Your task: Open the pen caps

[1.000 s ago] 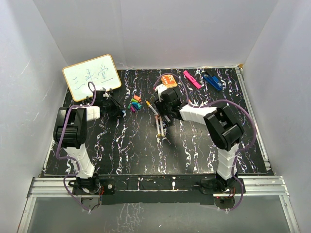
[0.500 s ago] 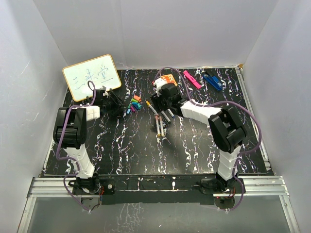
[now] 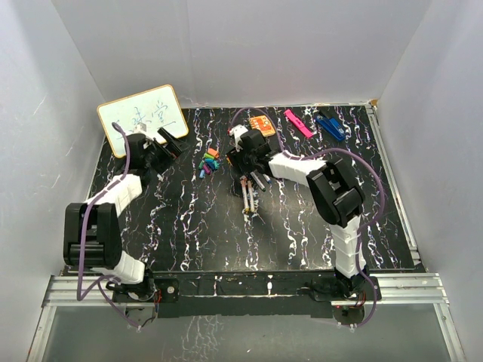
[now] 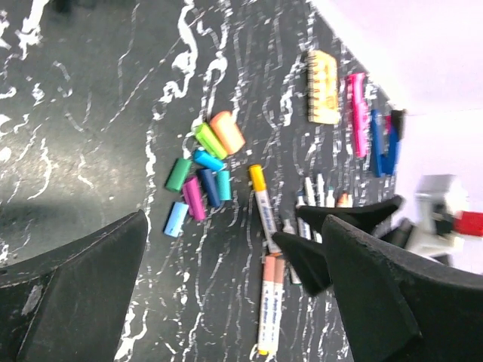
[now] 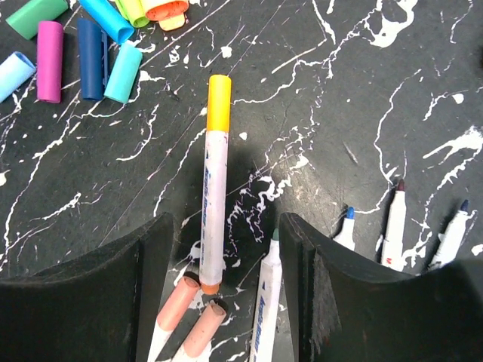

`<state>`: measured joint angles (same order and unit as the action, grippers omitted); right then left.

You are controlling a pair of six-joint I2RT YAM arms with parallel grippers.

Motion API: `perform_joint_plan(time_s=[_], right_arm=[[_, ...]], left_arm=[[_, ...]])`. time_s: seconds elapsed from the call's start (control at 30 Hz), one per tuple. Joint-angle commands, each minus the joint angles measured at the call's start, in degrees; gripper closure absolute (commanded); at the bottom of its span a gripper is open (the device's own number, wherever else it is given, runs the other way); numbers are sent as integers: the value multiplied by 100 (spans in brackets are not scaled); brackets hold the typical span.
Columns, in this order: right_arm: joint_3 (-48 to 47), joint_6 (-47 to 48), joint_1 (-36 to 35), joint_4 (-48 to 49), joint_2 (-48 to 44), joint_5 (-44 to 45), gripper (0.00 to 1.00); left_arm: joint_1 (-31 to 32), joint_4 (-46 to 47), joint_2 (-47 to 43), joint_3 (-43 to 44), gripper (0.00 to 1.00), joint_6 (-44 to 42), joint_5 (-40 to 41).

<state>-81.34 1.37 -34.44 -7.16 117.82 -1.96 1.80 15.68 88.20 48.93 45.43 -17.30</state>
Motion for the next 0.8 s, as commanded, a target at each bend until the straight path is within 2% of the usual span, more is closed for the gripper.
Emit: perform_joint_plan(time_s=[0.0, 0.33, 0.53, 0.67, 0.77], right_arm=[[-410, -30, -84, 31, 164, -46, 44], [-587, -47, -132, -5, 474, -49, 45], [-655, -57, -125, -44, 600, -25, 50], [-664, -45, -128, -77, 649, 28, 59], [-681, -49, -130, -110, 692, 58, 72]], left_arm=[[-56, 274, -535, -147, 1, 197, -291], [-57, 425, -1375, -396, 2, 279, -369], [-55, 411, -1600, -508, 1, 262, -413], [-57, 392, -1653, -549, 2, 258, -423], [-53, 383, -1664, -551, 2, 256, -428]])
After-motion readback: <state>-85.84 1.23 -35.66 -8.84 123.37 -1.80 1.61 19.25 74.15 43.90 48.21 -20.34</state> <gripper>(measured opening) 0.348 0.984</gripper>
